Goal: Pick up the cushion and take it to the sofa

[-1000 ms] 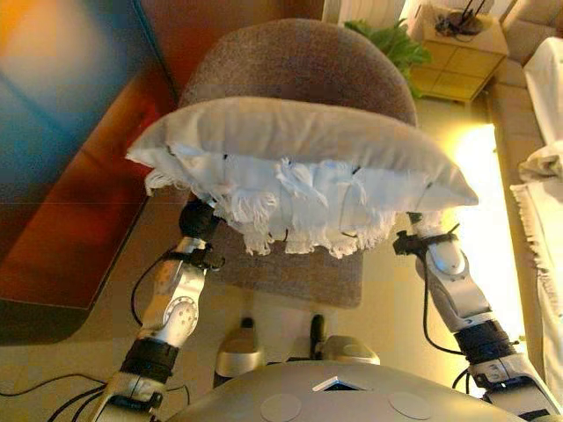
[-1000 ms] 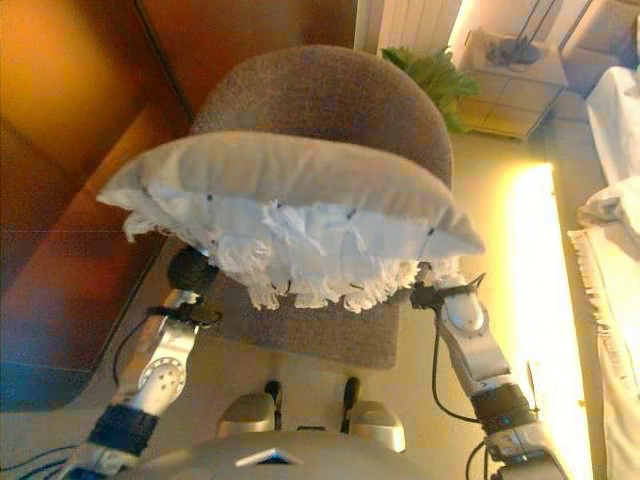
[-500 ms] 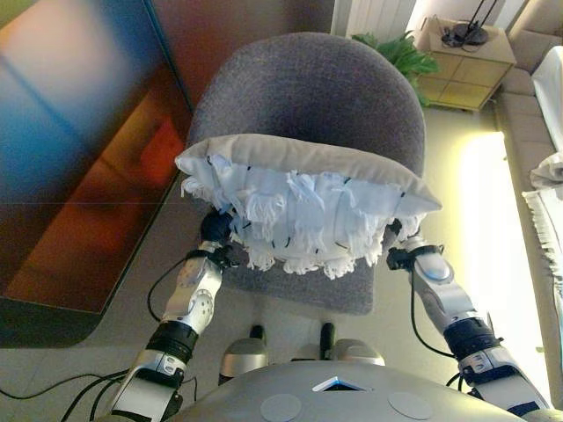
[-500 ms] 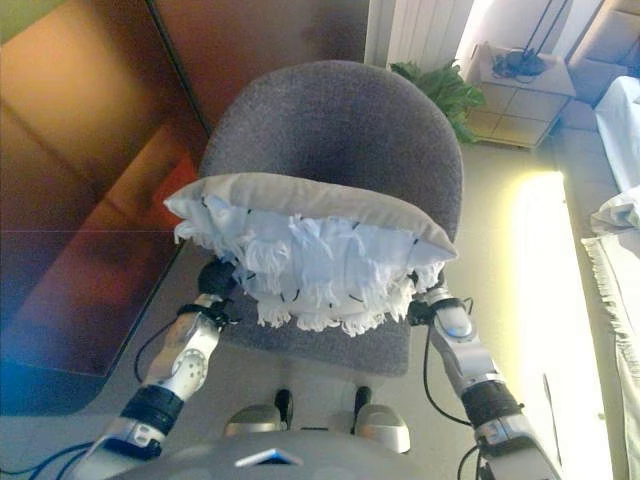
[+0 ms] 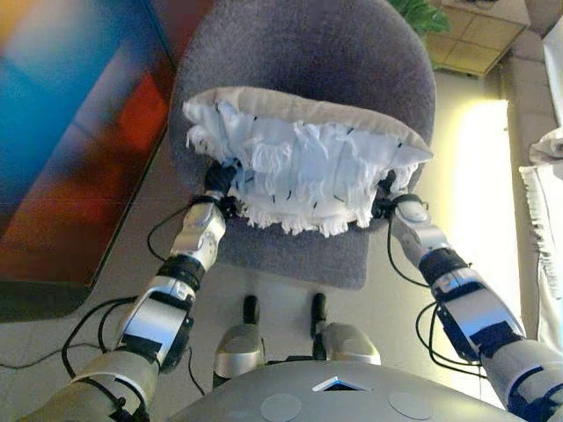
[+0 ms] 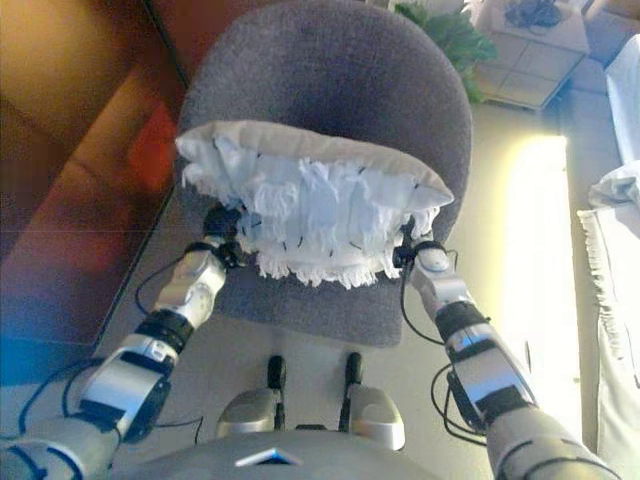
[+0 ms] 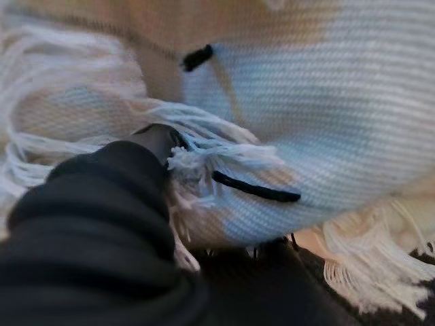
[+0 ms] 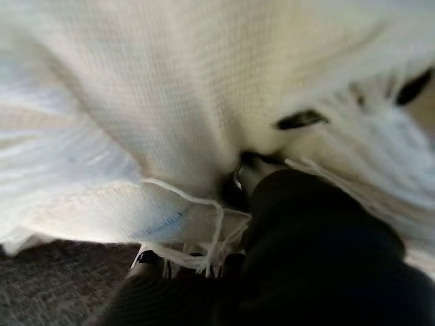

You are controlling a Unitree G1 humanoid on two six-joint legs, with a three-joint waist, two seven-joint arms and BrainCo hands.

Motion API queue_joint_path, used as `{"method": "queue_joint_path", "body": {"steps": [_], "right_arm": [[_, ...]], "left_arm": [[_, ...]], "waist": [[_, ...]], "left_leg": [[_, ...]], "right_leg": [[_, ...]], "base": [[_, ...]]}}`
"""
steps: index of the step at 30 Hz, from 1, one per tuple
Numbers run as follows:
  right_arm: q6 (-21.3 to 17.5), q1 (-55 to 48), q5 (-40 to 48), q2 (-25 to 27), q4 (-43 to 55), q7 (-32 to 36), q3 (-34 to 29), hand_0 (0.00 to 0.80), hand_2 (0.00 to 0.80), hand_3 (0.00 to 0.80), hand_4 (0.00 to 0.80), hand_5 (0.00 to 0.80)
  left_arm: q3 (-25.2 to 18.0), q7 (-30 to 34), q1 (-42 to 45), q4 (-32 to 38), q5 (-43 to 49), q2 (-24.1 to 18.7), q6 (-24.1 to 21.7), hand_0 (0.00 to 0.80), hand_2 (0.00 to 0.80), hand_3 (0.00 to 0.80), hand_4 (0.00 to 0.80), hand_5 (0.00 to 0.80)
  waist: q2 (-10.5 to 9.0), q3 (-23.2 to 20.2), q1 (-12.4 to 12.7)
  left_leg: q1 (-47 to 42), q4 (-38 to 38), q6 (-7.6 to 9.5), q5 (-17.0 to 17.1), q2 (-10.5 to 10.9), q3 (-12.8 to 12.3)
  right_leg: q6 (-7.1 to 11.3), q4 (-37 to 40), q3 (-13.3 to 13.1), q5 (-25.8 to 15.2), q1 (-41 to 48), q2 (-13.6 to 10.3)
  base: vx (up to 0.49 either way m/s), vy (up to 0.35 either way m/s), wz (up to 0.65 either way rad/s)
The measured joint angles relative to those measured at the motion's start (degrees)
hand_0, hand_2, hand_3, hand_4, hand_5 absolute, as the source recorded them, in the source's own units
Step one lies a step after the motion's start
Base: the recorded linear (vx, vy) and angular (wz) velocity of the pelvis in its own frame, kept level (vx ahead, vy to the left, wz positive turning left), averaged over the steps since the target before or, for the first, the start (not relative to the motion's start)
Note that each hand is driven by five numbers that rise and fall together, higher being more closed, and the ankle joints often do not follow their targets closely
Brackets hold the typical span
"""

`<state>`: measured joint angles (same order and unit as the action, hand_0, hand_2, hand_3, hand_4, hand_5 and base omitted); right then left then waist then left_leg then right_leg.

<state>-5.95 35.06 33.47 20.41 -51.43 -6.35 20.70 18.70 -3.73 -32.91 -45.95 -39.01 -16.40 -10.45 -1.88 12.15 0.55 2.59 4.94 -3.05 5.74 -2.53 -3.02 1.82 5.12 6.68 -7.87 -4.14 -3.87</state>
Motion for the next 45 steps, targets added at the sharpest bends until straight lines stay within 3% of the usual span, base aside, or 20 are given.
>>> {"method": "queue_joint_path", "body": {"steps": [8, 12, 13, 14, 15, 16, 24, 32, 38, 45], "right_arm": [[0.1, 10.7, 1.6, -1.1, -11.2, 3.6, 0.5, 0.8, 0.8, 0.8, 0.8, 0.8], [0.6, 15.2, 1.6, -0.2, -13.6, 4.7, 0.6, 0.8, 0.8, 0.8, 0.8, 0.8], [1.2, 16.7, 1.6, 0.1, -14.5, 4.7, 0.8, 0.8, 0.8, 0.8, 0.8, 0.8], [1.7, 18.1, 1.5, 0.5, -15.2, 4.6, 1.3, 0.8, 0.8, 0.8, 0.8, 0.8], [2.4, 19.9, 1.5, 0.9, -16.6, 4.5, 2.7, 0.627, 0.627, 0.627, 0.627, 0.627], [3.1, 21.3, 1.5, 1.5, -17.5, 4.4, 3.3, 0.0, 0.0, 0.0, 0.0, 0.0], [3.4, 27.4, 1.7, 7.0, -18.6, 0.7, 3.8, 0.0, 0.0, 0.0, 0.0, 0.0], [-0.4, 27.1, 5.3, 13.9, -11.6, -2.1, 1.7, 0.0, 0.0, 0.0, 0.0, 0.0], [-4.5, 20.6, 6.8, 19.2, -8.6, -7.0, -8.6, 0.0, 0.0, 0.0, 0.0, 0.0], [-6.4, 1.3, 8.7, 21.9, -8.0, -13.6, -21.3, 0.0, 0.0, 0.0, 0.0, 0.0]], "left_arm": [[1.0, -1.3, -12.1, -14.5, 0.0, 0.2, 0.1, 0.8, 0.8, 0.8, 0.8, 0.8], [1.2, -2.1, -16.4, -16.6, 0.0, 0.2, 0.1, 0.8, 0.8, 0.8, 0.8, 0.8], [1.5, -2.5, -17.6, -17.0, 0.0, 0.1, 0.1, 0.737, 0.737, 0.737, 0.737, 0.737], [1.6, -2.6, -18.7, -17.6, -0.1, 0.2, 0.4, 0.436, 0.436, 0.436, 0.436, 0.436], [2.3, -2.7, -20.2, -18.7, -0.1, 0.0, 1.0, 0.0, 0.0, 0.0, 0.0, 0.0], [2.7, -2.6, -21.4, -19.0, -0.3, -0.2, 1.5, 0.0, 0.0, 0.0, 0.0, 0.0], [4.9, -3.7, -28.0, -18.9, -3.9, -3.2, 2.2, 0.0, 0.0, 0.0, 0.0, 0.0], [4.6, -6.0, -24.7, -18.5, -4.9, -10.0, 1.8, 0.0, 0.0, 0.0, 0.0, 0.0], [-0.2, -9.9, -17.0, -17.4, -4.4, -14.3, 1.0, 0.0, 0.0, 0.0, 0.0, 0.0], [-8.5, -12.2, -3.3, -11.3, -4.5, -16.7, -3.1, 0.0, 0.0, 0.0, 0.0, 0.0]], "waist": [[-0.31, 4.9, -1.4], [-0.28, 6.9, -1.4], [-0.29, 7.2, -1.4], [-0.32, 7.4, -1.4], [-0.3, 7.5, -1.4], [-0.18, 7.7, -1.4], [1.28, 11.4, -1.5], [2.67, 13.5, -2.7], [2.63, 13.5, -2.6], [2.64, 13.6, -2.7]], "left_leg": [[3.2, 0.0, 0.37, 0.5, 0.4, -0.1], [4.3, 0.0, 0.36, 0.5, 0.4, 0.0], [5.0, 0.0, 0.38, 0.6, 0.5, 0.0], [5.4, 0.0, 0.38, 0.7, 0.5, 0.0], [6.0, 0.0, 0.4, 0.7, 0.5, 0.0], [6.6, 0.0, 0.43, 0.8, 0.6, 0.1], [8.2, 0.0, 0.59, 1.0, 1.0, 0.1], [8.2, 0.0, 0.6, 1.0, 1.0, -0.1], [8.2, 0.0, 0.65, 1.0, 1.3, -0.1], [7.9, 0.0, 0.71, 1.0, 1.2, -0.2]], "right_leg": [[0.19, 0.0, -0.2, -0.8, -3.2, -0.4], [0.16, 0.0, -0.2, -0.9, -4.3, -0.4], [0.12, 0.0, -0.2, -1.0, -4.9, -0.4], [0.11, 0.0, -0.2, -1.0, -5.3, -0.5], [0.12, 0.0, -0.2, -1.1, -5.9, -0.5], [0.12, 0.0, -0.2, -1.1, -6.5, -0.5], [0.3, -0.1, -0.2, -1.3, -8.1, -0.9], [0.32, -0.1, -0.1, -1.3, -8.2, -0.9], [0.42, -0.1, 0.0, -1.4, -8.2, -1.2], [0.46, -0.1, 0.0, -1.4, -7.9, -1.1]], "base": [[-0.026, 0.006, 0.0], [-0.009, 0.002, 0.0], [-0.045, 0.014, 0.01], [-0.056, 0.034, 0.01], [-0.04, 0.054, 0.01], [-0.027, 0.066, 0.02], [-0.003, 0.071, 0.0], [0.001, 0.016, -0.01], [0.0, 0.0, 0.0], [-0.013, -0.013, 0.0]]}}
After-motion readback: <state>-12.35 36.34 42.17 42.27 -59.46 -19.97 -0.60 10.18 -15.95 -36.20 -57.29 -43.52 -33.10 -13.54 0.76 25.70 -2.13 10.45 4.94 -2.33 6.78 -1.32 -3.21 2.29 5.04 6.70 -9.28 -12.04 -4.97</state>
